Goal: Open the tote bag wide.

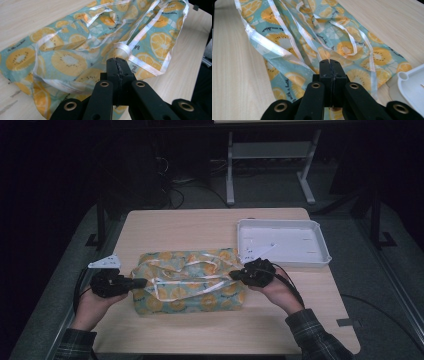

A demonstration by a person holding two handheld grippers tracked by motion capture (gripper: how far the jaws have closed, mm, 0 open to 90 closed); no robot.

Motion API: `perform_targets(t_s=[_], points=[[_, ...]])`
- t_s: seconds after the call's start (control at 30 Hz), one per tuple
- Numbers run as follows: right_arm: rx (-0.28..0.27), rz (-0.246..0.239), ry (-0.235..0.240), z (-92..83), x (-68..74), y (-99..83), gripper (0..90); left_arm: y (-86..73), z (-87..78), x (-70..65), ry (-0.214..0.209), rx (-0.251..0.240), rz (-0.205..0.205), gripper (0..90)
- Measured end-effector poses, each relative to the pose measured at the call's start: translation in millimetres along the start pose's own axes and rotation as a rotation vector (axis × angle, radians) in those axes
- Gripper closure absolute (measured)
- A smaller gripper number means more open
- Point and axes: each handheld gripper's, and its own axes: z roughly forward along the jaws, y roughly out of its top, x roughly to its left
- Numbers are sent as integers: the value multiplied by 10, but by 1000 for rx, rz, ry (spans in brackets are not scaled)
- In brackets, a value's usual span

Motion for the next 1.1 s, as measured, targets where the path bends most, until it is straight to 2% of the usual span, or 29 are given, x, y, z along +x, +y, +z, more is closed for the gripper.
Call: perform_targets(t_s=[0.27,0.3,0.33,0.4,0.43,0.63,0.67,0.7,0.93,1.1], points=[[12,-25,22,-47,130,-57,889,-105,-49,-101,-11,13,26,900],[8,-17,27,-52,152,-57,889,-115,-58,-117,-13,13,21,900],[6,-41,25,-56,153,-62,889,-122,-70,-124,-13,14,29,900],[3,-31,34,-67,186,-67,889,-140,-91,-144,-16,15,29,900],[5,-47,30,-69,192,-75,889,-153,-95,-159,-19,11,18,900],[12,-47,45,-100,264,-114,889,-209,-102,-224,-29,21,30,899],[9,-68,42,-103,258,-124,889,-216,-103,-237,-30,19,38,899],[10,-53,47,-118,275,-129,889,-225,-106,-257,-32,18,34,899],[-1,-58,66,-190,349,-202,889,-283,-109,-364,-60,22,44,899],[18,-61,75,-202,420,-265,889,-334,-84,-420,-73,39,47,899]])
